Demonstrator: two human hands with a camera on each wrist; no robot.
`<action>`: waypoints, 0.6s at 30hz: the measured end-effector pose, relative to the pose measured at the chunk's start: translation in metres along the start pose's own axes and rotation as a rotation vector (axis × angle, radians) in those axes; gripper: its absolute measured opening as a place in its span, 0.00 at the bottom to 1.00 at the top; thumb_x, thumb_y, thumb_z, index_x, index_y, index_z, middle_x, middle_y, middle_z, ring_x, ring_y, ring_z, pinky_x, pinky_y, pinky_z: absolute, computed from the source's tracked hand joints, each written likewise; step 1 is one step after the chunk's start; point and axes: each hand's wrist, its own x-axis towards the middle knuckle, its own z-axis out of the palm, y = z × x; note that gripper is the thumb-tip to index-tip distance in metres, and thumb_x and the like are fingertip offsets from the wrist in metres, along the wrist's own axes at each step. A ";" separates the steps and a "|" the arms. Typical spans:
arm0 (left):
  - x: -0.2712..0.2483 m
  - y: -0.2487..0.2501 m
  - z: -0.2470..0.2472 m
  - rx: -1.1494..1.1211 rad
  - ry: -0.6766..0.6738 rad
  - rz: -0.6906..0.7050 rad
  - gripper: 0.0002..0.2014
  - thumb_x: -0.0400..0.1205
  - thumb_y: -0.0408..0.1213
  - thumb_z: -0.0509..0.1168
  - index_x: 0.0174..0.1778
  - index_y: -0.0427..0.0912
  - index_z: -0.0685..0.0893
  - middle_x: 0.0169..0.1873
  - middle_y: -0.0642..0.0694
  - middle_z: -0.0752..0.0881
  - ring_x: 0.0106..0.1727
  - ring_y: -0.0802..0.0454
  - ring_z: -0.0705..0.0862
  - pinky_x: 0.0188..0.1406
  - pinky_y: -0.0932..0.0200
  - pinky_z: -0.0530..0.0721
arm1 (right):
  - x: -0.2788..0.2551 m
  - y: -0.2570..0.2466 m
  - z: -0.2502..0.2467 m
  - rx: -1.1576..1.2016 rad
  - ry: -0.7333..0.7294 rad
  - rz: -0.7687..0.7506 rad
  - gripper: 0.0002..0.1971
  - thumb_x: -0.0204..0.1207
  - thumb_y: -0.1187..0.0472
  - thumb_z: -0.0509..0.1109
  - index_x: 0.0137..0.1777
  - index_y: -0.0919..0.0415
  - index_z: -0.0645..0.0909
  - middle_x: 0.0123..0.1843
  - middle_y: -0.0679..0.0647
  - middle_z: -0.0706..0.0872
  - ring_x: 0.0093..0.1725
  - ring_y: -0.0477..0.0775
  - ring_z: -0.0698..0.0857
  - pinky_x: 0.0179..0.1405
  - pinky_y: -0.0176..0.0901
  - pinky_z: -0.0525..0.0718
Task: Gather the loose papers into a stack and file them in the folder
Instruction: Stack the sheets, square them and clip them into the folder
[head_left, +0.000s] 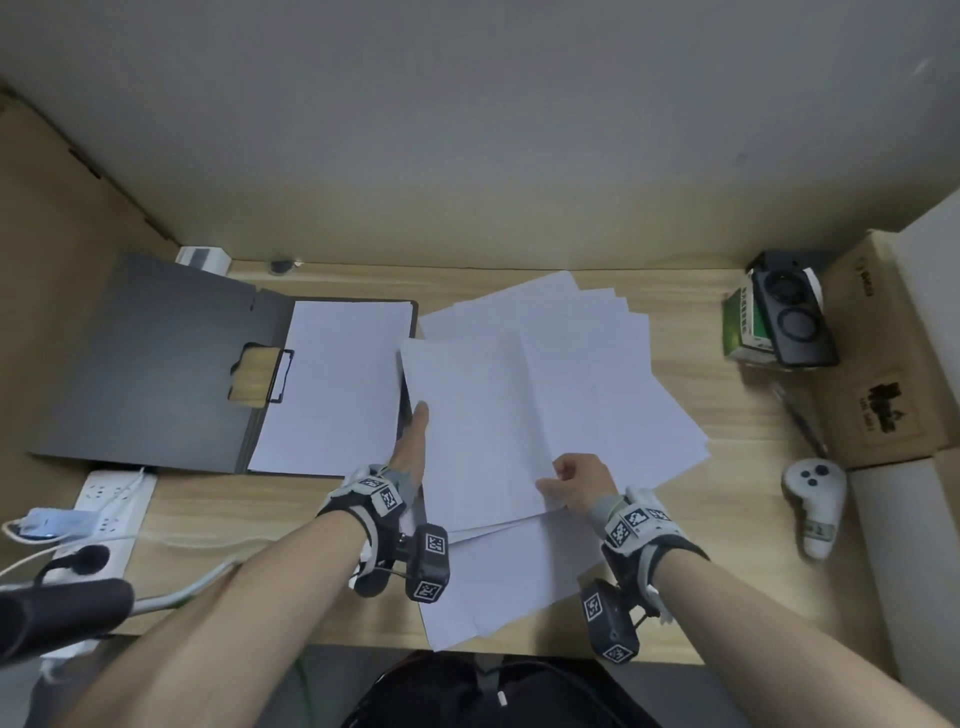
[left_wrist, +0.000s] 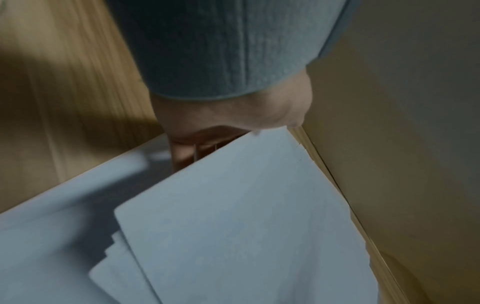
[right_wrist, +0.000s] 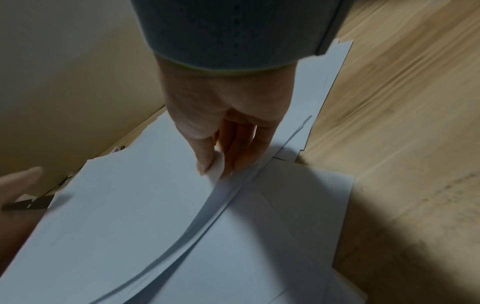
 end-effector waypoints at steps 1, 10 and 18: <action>0.007 -0.007 0.000 0.049 0.023 -0.001 0.55 0.66 0.75 0.63 0.82 0.44 0.60 0.78 0.45 0.68 0.77 0.40 0.72 0.75 0.42 0.72 | -0.001 -0.001 0.000 -0.011 -0.010 0.009 0.17 0.62 0.57 0.79 0.26 0.54 0.71 0.26 0.47 0.73 0.30 0.52 0.73 0.32 0.42 0.70; -0.009 -0.006 0.004 0.494 0.281 -0.024 0.28 0.77 0.28 0.58 0.75 0.24 0.67 0.69 0.29 0.77 0.65 0.34 0.81 0.57 0.48 0.83 | 0.005 0.007 -0.036 -0.183 0.424 0.084 0.26 0.66 0.49 0.78 0.62 0.59 0.78 0.62 0.58 0.76 0.60 0.63 0.78 0.56 0.50 0.77; -0.012 -0.009 -0.008 0.252 0.287 -0.017 0.35 0.63 0.41 0.65 0.68 0.32 0.73 0.63 0.33 0.81 0.60 0.31 0.82 0.61 0.35 0.81 | 0.005 0.009 -0.043 -0.112 0.299 0.164 0.06 0.70 0.55 0.71 0.35 0.57 0.82 0.32 0.48 0.85 0.37 0.59 0.84 0.35 0.41 0.76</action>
